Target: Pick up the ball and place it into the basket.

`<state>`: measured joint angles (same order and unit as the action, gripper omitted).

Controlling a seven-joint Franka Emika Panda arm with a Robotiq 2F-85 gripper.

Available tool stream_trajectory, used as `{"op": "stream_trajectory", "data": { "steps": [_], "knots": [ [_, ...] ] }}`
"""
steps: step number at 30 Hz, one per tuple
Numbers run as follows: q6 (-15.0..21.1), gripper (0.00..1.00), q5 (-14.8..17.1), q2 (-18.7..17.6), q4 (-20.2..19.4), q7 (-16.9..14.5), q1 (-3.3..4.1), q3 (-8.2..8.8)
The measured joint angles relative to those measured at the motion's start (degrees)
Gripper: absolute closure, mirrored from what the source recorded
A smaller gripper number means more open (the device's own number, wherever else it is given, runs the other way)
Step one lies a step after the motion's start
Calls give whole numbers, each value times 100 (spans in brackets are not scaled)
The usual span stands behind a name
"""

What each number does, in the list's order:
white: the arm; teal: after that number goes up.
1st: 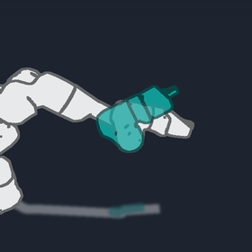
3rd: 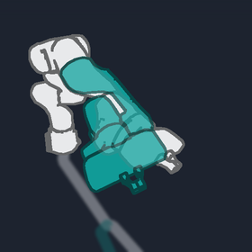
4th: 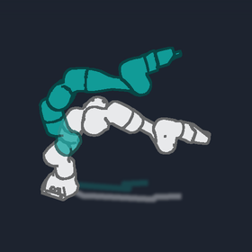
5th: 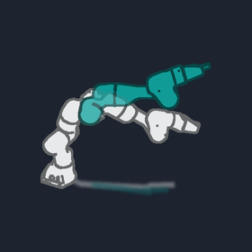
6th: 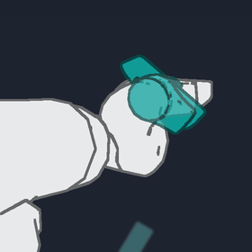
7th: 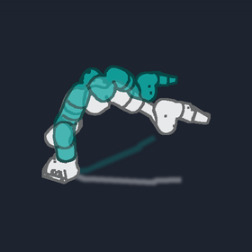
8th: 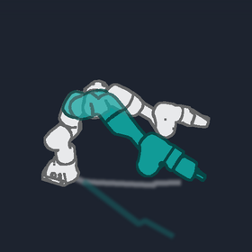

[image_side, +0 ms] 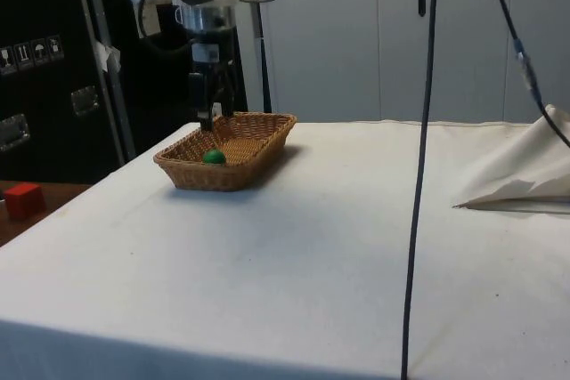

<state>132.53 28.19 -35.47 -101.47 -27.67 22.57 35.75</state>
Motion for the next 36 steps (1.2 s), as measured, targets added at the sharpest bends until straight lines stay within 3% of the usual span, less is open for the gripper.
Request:
{"op": "stream_trajectory", "data": {
  "steps": [10,19,36],
  "knots": [
    [-69,0,-327,527,-395,223,229,-29],
    [-69,0,-504,842,-682,407,378,-103],
    [23,0,-882,1610,-1473,751,527,-384]
  ]
}}
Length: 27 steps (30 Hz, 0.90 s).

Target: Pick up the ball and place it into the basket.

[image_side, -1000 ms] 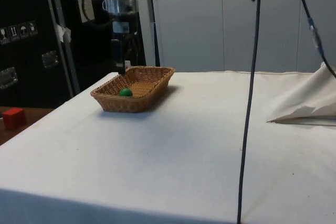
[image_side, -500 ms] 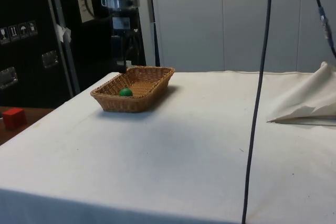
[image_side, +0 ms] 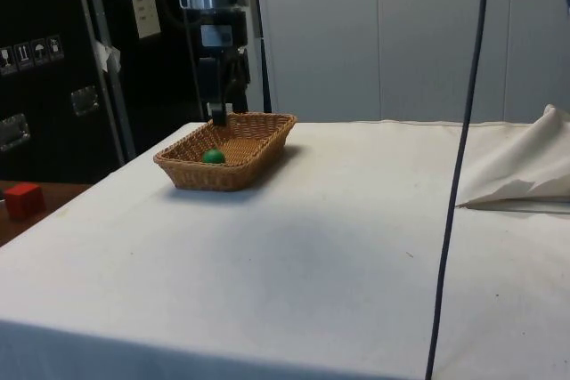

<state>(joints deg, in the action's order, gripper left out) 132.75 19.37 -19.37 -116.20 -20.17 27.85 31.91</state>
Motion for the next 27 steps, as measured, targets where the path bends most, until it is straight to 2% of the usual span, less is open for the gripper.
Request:
{"op": "stream_trajectory", "data": {
  "steps": [8,10,17,27],
  "knots": [
    [40,0,-281,527,-521,218,11,-160],
    [40,0,-281,527,-521,218,11,-160],
    [40,0,-539,1008,-865,453,11,-321],
    [40,0,-613,1215,-1049,510,11,-453]
  ]
}}
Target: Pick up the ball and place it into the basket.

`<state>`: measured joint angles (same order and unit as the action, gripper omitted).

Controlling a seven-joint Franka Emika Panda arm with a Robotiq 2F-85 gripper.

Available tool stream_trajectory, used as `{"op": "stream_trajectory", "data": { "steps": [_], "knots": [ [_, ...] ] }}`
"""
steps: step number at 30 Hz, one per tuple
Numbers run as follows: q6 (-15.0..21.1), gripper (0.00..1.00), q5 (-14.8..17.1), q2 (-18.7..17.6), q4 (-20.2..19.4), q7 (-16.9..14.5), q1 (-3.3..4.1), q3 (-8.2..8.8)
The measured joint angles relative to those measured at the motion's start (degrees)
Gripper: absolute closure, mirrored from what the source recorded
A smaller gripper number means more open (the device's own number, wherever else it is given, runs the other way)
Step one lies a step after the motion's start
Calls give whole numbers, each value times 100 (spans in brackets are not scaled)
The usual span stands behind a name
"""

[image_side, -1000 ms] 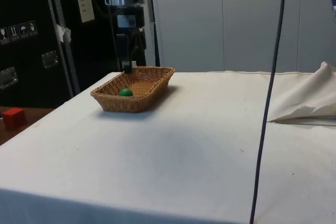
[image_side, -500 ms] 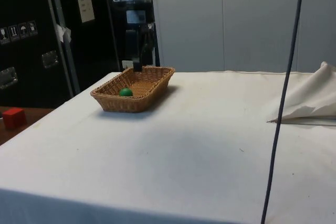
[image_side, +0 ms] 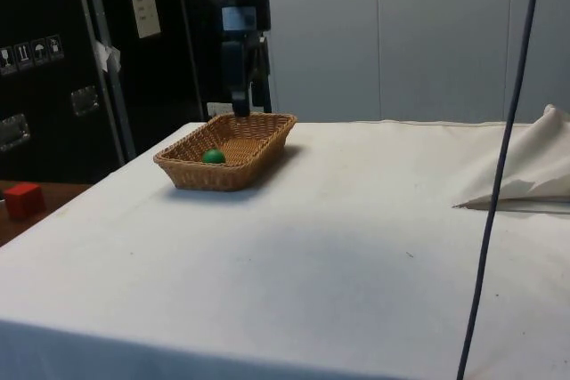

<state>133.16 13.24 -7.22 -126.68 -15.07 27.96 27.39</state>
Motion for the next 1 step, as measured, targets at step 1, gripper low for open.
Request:
{"op": "stream_trajectory", "data": {
  "steps": [1],
  "knots": [
    [0,0,0,0,0,0,0,0]
  ]
}}
